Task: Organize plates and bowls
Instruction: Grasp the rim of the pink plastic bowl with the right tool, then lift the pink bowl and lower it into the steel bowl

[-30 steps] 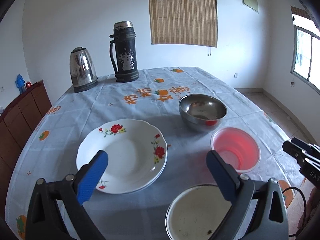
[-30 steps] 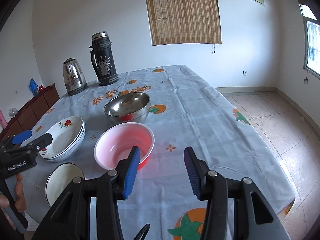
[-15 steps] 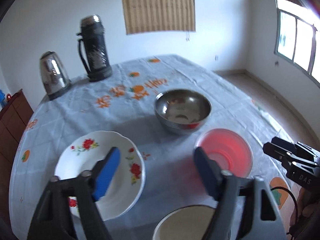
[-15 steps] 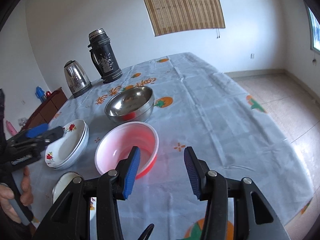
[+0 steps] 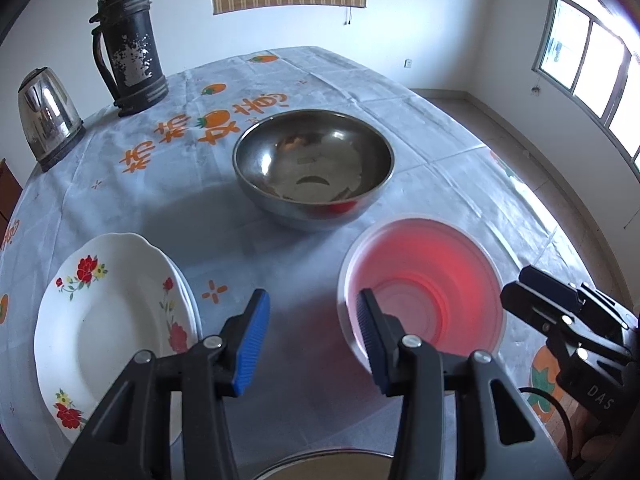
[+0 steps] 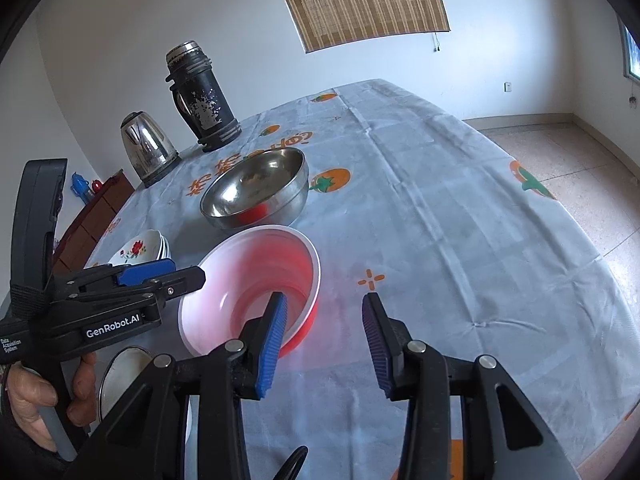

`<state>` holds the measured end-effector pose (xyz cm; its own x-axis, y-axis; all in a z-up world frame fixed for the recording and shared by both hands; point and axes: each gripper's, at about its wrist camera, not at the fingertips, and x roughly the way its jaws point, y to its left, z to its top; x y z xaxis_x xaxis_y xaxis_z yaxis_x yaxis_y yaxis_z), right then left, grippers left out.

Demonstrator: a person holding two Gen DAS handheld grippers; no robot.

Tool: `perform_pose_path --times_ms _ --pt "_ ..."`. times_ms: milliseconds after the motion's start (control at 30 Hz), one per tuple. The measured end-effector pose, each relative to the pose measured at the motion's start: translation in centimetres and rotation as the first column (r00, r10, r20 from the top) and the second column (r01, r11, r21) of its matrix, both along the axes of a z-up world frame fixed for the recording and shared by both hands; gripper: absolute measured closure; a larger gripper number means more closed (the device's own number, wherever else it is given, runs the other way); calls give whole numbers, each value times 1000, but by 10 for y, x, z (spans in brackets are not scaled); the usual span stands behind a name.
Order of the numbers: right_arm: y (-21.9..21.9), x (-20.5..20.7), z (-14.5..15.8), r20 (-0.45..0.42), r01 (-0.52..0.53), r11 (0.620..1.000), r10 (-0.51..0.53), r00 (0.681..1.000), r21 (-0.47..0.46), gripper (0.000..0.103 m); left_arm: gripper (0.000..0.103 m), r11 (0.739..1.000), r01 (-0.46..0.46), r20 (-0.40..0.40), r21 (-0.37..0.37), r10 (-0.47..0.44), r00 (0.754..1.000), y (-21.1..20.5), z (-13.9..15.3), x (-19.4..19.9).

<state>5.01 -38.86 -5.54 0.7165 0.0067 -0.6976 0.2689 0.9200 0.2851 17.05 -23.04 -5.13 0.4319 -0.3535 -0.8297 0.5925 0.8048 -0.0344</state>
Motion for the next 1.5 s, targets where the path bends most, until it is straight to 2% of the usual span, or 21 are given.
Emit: perform_pose_path --times_ms 167,267,400,533,667,800,967,1100,1333,1500 --pt "0 5 -6 -7 -7 1000 7 1000 25 68 58 1000 -13 -32 6 13 999 -1 -7 6" --pt "2 7 -6 -4 -12 1000 12 1000 18 69 62 1000 -14 -53 6 15 999 -2 -11 8" --pt "5 13 -7 -15 -33 999 33 999 27 77 73 1000 3 -74 0 -3 997 -7 -14 8" --pt "9 16 -7 -14 -45 999 45 999 23 87 90 999 27 -99 -19 -29 995 -14 -18 4" --pt "14 17 -6 -20 -54 999 54 998 -3 90 91 1000 20 -89 8 -19 996 -18 -23 0" --pt "9 13 -3 -10 -37 999 37 999 13 92 92 1000 25 -99 -6 -26 995 -18 -21 -6" --pt "8 8 13 20 -38 999 38 999 10 93 92 999 33 -54 -31 -34 998 -15 0 -12" --pt "9 14 39 70 -44 999 45 997 -17 93 92 998 29 20 -49 -28 999 -14 28 -13" --pt "13 43 80 148 -42 996 54 987 -82 93 92 996 -24 91 -91 32 995 -12 60 15" --pt "15 69 90 162 -44 993 61 985 -108 93 92 992 -65 61 -112 72 995 -13 58 47"
